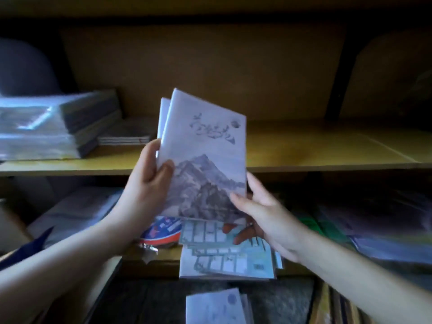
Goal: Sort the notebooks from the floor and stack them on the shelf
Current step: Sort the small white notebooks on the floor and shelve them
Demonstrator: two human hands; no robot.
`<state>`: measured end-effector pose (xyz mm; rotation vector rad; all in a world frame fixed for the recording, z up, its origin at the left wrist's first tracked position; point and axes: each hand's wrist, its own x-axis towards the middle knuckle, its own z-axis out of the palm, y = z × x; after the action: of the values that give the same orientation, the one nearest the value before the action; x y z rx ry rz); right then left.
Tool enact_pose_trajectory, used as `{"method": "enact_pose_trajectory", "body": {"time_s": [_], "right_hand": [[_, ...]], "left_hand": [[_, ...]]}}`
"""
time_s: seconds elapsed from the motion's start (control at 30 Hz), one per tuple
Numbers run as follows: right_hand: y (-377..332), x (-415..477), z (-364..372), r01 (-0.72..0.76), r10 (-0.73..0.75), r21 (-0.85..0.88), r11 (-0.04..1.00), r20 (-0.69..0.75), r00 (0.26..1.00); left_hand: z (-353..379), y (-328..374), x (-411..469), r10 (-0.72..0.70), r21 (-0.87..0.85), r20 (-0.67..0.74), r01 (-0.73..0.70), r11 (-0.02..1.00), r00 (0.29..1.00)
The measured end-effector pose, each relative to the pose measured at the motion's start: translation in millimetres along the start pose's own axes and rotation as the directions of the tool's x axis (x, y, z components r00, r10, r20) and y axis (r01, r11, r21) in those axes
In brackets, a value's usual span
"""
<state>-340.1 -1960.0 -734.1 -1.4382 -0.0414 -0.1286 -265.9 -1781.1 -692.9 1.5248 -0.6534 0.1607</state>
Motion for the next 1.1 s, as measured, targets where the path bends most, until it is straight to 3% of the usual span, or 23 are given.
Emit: {"method": "enact_pose_trajectory", "body": {"time_s": [0.23, 0.43, 0.5, 0.57, 0.67, 0.77, 0.87, 0.93, 1.0, 1.1], "right_hand": [[-27.1, 96.3, 57.9, -0.097, 0.099, 0.081, 0.992, -0.023, 0.995], [-24.7, 149.2, 93.8, -0.101, 0.1, -0.003, 0.995, -0.084, 0.991], [-23.6, 169.0, 99.4, -0.111, 0.109, -0.011, 0.994, -0.128, 0.986], [-22.8, 192.1, 106.2, -0.134, 0.134, 0.008, 0.991, -0.161, 0.978], [-21.0, 221.0, 119.3, -0.176, 0.182, 0.053, 0.983, -0.161, 0.97], [-19.1, 238.2, 131.8, -0.191, 0.189, 0.007, 0.982, -0.164, 0.968], [-11.3, 248.0, 135.3, -0.128, 0.1, -0.126, 0.984, -0.205, 0.974], [-4.2, 249.1, 137.8, -0.077, 0.009, -0.348, 0.934, -0.192, 0.981], [3.0, 249.6, 140.7, -0.032, -0.075, -0.574, 0.818, -0.162, 0.984], [6.6, 251.9, 141.8, -0.032, -0.142, -0.667, 0.744, -0.205, 0.968]], "left_hand": [[-71.9, -27.2, 75.9, -0.14, 0.043, -0.161, 0.149, 0.988, 0.977], [-130.0, -56.9, 102.1, -0.296, -0.137, -0.204, 0.272, 0.953, 0.933], [-134.7, -63.2, 108.0, -0.239, -0.014, -0.254, 0.244, 0.97, 0.937], [-137.5, -69.8, 115.5, -0.093, 0.3, -0.273, 0.176, 0.938, 0.958], [-135.8, -76.7, 120.7, 0.084, 0.743, -0.017, -0.044, 0.668, 0.996], [-132.9, -83.5, 122.9, 0.034, 0.926, 0.142, -0.145, 0.348, 0.989], [-134.8, -80.1, 129.3, 0.027, 0.995, 0.093, -0.094, 0.041, 0.995], [-136.2, -74.0, 134.9, 0.015, 0.994, 0.044, -0.042, -0.104, 0.999], [-139.6, -74.4, 143.7, -0.001, 0.978, 0.049, -0.049, -0.204, 0.999], [-144.1, -79.4, 158.3, -0.024, 0.962, 0.046, -0.051, -0.269, 0.999]]}}
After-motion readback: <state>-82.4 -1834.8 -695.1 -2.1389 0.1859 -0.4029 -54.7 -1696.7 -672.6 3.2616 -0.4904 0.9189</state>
